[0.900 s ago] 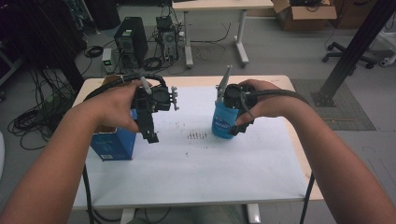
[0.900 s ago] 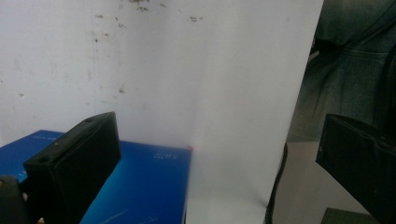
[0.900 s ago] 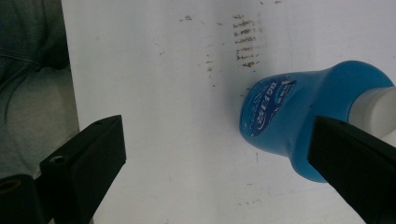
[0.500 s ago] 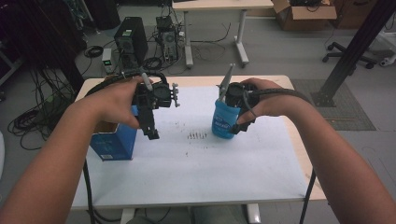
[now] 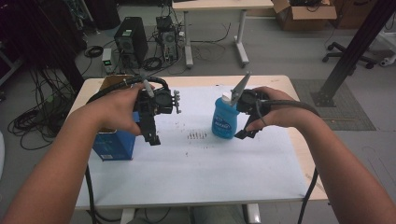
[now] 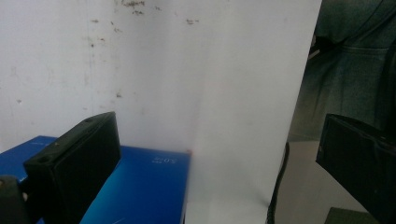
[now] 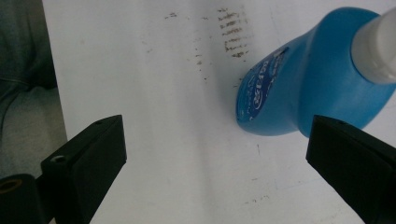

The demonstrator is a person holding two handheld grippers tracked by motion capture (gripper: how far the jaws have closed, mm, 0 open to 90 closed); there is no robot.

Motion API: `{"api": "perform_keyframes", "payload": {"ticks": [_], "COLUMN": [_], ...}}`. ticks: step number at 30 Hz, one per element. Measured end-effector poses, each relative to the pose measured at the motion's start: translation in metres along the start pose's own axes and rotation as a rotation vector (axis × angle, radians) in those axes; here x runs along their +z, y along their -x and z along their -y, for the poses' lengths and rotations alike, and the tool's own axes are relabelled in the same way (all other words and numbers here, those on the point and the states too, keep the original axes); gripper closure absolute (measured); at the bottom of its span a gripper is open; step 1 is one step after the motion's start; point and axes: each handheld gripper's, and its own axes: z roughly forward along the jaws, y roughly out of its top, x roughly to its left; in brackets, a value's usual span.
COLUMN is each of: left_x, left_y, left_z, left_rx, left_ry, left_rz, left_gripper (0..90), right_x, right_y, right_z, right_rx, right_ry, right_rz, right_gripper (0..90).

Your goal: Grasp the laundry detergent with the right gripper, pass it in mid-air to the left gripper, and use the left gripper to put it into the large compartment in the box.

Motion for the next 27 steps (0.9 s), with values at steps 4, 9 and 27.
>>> {"api": "perform_keyframes", "payload": {"ticks": [4,9,27], "left_x": [0.001,0.003,0.011], "left_y": [0.003,0.006,0.006], "left_z": [-0.003,-0.006,-0.006], "left_rx": [0.012,0.024,0.022], "left_ry": [0.0,-0.001,-0.012], "left_rz": [0.0,-0.002,0.018], "left_gripper": [0.2,0.2,0.2], "right_x": [0.002,0.007,0.024], "right_y": [0.002,0.008,0.03], "right_z": [0.014,0.028,0.06], "right_rx": [0.023,0.061,0.153], "right_ry": [0.035,0.051,0.103], "right_rz": [0.014,0.019,0.021], "right_gripper": [5.2,5.4,5.3]}}
